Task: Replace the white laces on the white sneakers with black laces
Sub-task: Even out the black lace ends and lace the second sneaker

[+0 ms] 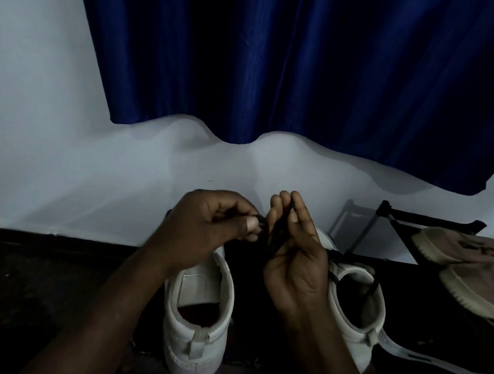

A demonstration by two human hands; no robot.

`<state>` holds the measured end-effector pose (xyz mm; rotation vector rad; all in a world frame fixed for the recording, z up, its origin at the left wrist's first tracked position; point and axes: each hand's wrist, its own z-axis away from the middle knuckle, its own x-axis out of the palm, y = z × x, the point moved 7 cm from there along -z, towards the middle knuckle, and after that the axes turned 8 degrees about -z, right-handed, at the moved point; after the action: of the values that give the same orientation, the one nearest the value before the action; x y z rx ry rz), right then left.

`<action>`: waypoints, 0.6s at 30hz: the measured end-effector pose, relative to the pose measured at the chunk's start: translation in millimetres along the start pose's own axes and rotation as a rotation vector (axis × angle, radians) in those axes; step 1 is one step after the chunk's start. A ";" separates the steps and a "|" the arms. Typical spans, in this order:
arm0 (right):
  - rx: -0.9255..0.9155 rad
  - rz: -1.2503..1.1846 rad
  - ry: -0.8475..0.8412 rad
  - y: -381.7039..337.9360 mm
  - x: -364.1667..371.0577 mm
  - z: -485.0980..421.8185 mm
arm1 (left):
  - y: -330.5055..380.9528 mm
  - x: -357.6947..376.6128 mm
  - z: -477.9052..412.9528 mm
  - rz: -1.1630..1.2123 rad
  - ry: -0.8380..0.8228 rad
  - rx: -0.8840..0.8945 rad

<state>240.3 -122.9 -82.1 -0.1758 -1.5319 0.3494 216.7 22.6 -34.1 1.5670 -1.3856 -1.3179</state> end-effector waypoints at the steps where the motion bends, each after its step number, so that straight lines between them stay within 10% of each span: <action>1: -0.005 0.001 -0.005 0.1 1.5 0.5 | -1.4 0.8 0.0 -0.086 -0.005 0.004; 7: -0.040 0.068 -0.048 -0.3 7.9 3.4 | 14.6 -13.8 3.4 -0.492 0.288 0.093; 18: -0.045 0.140 -0.133 7.0 12.8 5.7 | -0.4 -6.3 0.7 -0.535 0.216 -0.049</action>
<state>233.8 -112.6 -72.0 -0.3020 -1.6640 0.4450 216.6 28.9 -33.0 2.0639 -0.8222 -1.4090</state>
